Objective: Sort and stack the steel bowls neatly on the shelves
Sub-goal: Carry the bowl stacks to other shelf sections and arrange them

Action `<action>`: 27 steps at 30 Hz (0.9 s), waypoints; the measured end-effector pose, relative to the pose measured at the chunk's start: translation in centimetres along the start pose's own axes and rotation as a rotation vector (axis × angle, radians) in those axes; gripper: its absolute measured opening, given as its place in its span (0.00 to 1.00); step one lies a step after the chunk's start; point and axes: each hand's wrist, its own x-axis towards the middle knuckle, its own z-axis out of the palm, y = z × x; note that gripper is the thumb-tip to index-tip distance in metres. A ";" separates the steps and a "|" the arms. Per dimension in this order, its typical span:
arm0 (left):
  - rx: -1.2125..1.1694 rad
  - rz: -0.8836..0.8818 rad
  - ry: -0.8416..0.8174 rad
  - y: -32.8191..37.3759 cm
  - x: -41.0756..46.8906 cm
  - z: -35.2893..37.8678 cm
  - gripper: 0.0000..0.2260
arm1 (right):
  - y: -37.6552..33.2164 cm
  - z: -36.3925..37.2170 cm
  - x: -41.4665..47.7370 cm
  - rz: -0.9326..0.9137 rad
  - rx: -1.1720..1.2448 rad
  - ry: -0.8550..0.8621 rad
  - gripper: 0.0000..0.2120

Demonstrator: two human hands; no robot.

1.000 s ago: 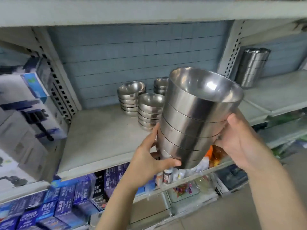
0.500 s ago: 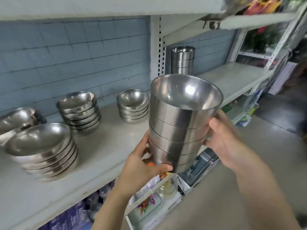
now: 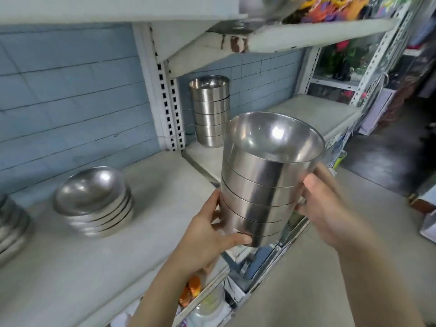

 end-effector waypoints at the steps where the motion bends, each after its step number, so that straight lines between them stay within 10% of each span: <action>1: -0.006 0.001 0.009 0.1 1.5 1.2 0.46 | -0.1 -1.5 1.3 0.004 -0.016 -0.013 0.39; 12: 0.046 -0.016 0.245 2.2 16.7 12.0 0.46 | 0.1 -17.2 16.8 0.100 -0.035 -0.230 0.53; 19: 0.093 -0.032 0.309 1.1 25.3 10.6 0.45 | 3.4 -19.0 26.9 0.095 -0.054 -0.354 0.28; 27: 0.048 -0.101 0.334 -1.4 30.9 9.3 0.41 | 7.4 -18.6 34.2 0.075 -0.075 -0.446 0.28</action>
